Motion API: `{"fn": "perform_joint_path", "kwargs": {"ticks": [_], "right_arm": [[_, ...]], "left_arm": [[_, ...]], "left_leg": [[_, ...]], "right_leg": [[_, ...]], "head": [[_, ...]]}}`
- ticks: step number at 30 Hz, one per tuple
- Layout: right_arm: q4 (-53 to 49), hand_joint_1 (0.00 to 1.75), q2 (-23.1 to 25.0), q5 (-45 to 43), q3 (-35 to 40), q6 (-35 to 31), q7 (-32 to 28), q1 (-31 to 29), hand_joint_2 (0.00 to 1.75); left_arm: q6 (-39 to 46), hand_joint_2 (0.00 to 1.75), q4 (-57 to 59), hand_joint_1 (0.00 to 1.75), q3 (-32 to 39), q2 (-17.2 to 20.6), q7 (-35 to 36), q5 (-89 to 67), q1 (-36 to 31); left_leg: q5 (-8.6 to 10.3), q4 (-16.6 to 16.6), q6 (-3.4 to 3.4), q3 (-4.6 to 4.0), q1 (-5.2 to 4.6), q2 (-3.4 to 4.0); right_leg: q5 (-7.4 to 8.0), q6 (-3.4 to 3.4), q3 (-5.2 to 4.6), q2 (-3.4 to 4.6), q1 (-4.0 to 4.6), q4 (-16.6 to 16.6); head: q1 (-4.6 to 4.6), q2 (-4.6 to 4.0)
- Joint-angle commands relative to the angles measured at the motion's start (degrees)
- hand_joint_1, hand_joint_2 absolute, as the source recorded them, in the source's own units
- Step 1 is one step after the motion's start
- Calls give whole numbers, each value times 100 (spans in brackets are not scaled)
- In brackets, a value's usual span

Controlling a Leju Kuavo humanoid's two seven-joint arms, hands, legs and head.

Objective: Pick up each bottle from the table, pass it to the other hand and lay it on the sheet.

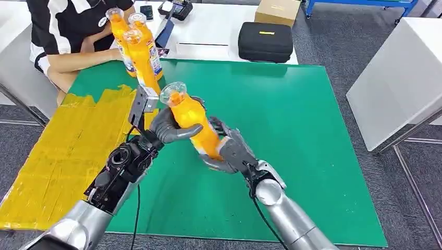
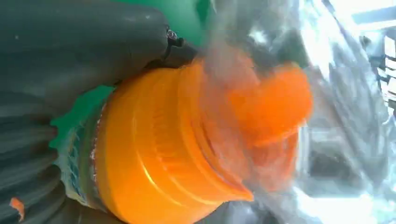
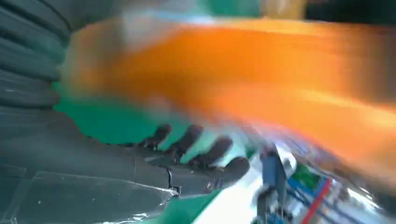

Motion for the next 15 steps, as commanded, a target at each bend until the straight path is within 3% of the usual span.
{"fn": "perform_joint_path", "kwargs": {"ticks": [1, 9, 15], "right_arm": [[-1436, 0, -286, -42, -402, 42, 274, 494, 175], [-2296, 0, -260, -36, -826, -207, 257, 1064, 175], [-2856, 0, -226, -271, -1070, -303, 184, 1146, 175]], "left_arm": [[731, 175, 331, 175, 188, 404, -78, -1290, -354], [1947, 175, 332, 175, -28, 758, -86, -3979, -508], [2182, 175, 760, 175, -227, 889, 239, -5808, -911]], "left_leg": [[-20, 10, 1, 27, 6, -1], [-20, 8, 0, 31, 5, -2], [-12, 10, -1, 14, 3, -3]], "right_leg": [[-16, -39, 21, 4, 10, 10], [-15, -46, 26, 2, 8, 9], [-9, -40, 7, -1, 6, 12]], "head": [[-4, 0], [-4, 0], [-4, 0]]}}
